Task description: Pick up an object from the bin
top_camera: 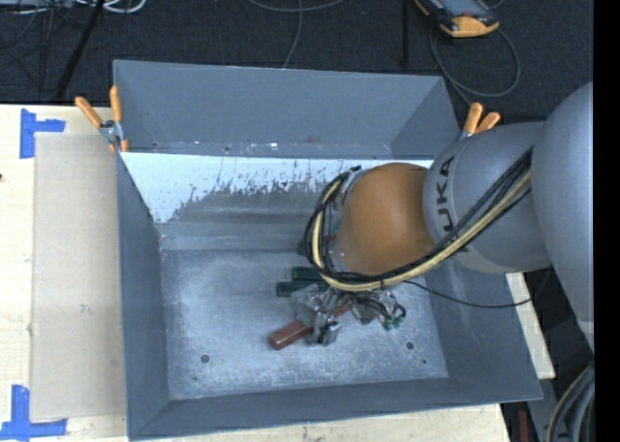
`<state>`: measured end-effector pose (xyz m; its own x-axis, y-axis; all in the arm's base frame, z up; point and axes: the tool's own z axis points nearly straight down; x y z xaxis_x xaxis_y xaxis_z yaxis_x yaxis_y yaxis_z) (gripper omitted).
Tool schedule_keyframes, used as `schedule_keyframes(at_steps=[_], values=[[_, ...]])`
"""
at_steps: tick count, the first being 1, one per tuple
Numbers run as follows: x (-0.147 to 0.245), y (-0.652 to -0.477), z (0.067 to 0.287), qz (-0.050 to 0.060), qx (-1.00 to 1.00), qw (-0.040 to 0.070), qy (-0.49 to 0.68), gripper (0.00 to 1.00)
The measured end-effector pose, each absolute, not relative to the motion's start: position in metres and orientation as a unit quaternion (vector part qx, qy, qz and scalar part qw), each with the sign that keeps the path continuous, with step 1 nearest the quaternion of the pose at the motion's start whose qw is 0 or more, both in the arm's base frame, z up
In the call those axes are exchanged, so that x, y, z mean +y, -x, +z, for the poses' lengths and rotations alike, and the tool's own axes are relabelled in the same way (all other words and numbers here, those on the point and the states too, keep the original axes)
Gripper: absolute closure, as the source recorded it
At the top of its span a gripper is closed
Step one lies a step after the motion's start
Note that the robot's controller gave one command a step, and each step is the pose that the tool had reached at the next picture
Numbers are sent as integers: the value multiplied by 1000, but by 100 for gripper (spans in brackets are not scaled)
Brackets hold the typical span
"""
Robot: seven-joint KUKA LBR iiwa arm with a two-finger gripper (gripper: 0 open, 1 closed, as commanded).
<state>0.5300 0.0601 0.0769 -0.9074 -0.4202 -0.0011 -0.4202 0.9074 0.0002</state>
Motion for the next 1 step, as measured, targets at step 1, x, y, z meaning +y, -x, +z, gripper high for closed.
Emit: schedule_keyframes(at_steps=[1], values=[[80, -541, 223, 0, 958, 5, 286, 100]])
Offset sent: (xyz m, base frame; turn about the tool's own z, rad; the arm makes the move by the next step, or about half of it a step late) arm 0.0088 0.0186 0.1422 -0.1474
